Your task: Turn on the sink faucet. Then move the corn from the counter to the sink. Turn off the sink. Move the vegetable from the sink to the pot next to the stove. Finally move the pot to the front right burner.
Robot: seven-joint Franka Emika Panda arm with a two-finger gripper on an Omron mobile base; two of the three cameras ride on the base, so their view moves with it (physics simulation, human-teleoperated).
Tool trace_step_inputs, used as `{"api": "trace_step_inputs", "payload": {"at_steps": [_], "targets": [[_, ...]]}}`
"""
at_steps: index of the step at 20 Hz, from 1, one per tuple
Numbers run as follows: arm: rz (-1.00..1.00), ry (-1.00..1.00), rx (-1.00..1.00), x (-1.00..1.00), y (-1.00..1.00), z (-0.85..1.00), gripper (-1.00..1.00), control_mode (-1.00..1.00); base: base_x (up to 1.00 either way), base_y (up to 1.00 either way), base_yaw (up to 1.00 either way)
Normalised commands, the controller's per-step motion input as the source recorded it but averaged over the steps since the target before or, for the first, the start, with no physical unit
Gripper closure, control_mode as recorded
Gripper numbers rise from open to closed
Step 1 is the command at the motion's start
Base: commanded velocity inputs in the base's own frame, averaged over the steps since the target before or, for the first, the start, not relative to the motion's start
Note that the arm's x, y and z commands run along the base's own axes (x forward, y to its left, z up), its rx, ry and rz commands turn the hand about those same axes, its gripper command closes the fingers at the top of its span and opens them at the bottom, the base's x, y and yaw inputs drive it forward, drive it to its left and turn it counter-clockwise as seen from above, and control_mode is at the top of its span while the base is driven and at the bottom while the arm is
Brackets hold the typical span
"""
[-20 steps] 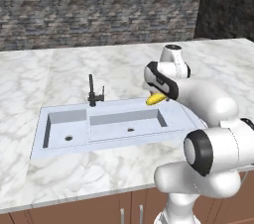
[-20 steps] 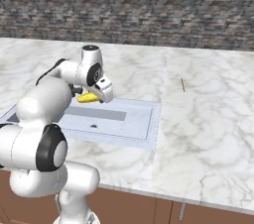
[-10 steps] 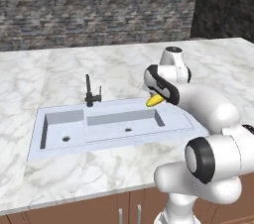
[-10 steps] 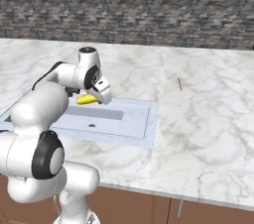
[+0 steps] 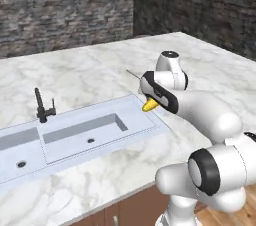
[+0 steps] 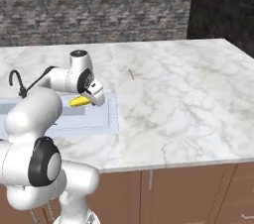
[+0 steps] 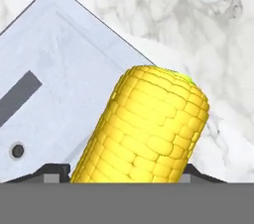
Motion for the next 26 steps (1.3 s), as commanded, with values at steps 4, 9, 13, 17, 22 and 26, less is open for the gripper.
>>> {"api": "trace_step_inputs", "payload": {"at_steps": [4,9,13,17,22,26], "targets": [[0.0,0.0,0.0,0.0,0.0,0.0,1.0,1.0,-0.01,-0.03,-0.69],[0.0,0.0,0.0,0.0,0.0,0.0,1.0,1.0,0.0,-0.25,-0.63],[0.0,0.0,0.0,0.0,0.0,0.0,1.0,1.0,0.0,-0.27,-0.61],[0.0,0.0,0.0,0.0,0.0,0.0,1.0,1.0,0.0,-0.29,-0.61],[0.0,0.0,0.0,0.0,0.0,0.0,1.0,1.0,0.0,-0.3,-0.61],[0.0,0.0,0.0,0.0,0.0,0.0,1.0,1.0,0.0,-0.42,-0.59]]}}
